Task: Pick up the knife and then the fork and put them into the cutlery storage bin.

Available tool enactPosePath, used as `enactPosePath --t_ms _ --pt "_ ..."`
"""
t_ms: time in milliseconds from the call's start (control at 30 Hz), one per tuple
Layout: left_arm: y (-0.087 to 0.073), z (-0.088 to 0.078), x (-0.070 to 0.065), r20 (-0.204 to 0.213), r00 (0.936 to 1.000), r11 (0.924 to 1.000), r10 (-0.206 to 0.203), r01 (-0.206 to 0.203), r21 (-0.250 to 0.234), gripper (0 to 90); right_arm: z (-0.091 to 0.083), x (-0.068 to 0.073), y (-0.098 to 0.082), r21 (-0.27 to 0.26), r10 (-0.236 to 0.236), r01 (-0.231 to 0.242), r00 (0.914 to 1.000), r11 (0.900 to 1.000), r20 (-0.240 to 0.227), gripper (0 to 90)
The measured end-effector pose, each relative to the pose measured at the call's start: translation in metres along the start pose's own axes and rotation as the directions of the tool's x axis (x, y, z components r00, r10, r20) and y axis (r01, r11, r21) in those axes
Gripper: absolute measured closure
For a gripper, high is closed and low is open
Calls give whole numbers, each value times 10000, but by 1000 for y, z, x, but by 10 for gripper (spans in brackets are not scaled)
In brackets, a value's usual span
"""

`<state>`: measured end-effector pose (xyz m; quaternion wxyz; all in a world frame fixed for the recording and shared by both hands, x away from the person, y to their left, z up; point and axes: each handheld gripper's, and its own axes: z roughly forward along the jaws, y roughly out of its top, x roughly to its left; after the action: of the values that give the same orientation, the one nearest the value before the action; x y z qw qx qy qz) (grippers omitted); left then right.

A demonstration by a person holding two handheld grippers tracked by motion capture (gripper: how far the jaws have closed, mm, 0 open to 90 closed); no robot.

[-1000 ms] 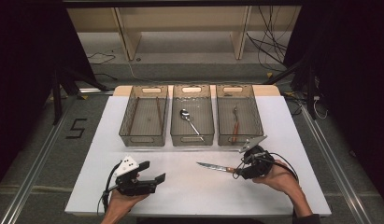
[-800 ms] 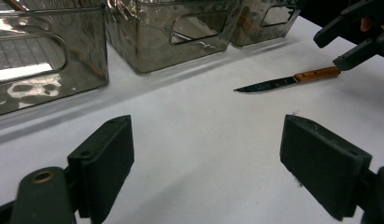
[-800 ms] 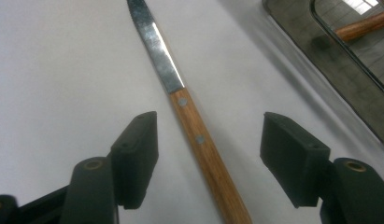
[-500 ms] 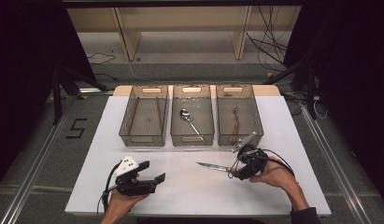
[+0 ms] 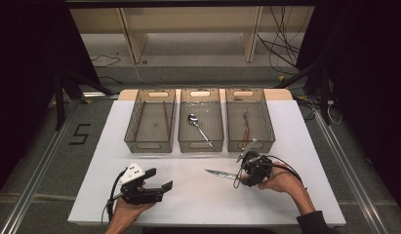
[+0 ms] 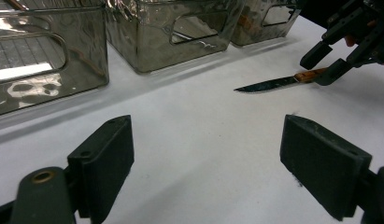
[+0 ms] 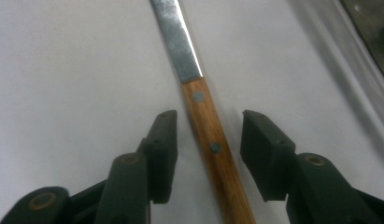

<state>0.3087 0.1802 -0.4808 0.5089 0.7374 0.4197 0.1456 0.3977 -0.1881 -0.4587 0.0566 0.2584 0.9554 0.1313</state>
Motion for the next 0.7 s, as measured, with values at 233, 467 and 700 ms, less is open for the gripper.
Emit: enactPosePath --t_ms 233,467,700 --pt "0 0 -1 15 10000 10000 23 -23 37 172 4 0 5 255 -245 246 9997 9994 -77 674" --pt "0 0 -1 19 10000 10000 23 -23 39 172 5 4 8 446 -694 698 9975 9966 -103 755" --pt "0 0 -1 15 10000 10000 30 -30 45 172 5 9 11 718 -1248 1235 9921 9898 150 770"
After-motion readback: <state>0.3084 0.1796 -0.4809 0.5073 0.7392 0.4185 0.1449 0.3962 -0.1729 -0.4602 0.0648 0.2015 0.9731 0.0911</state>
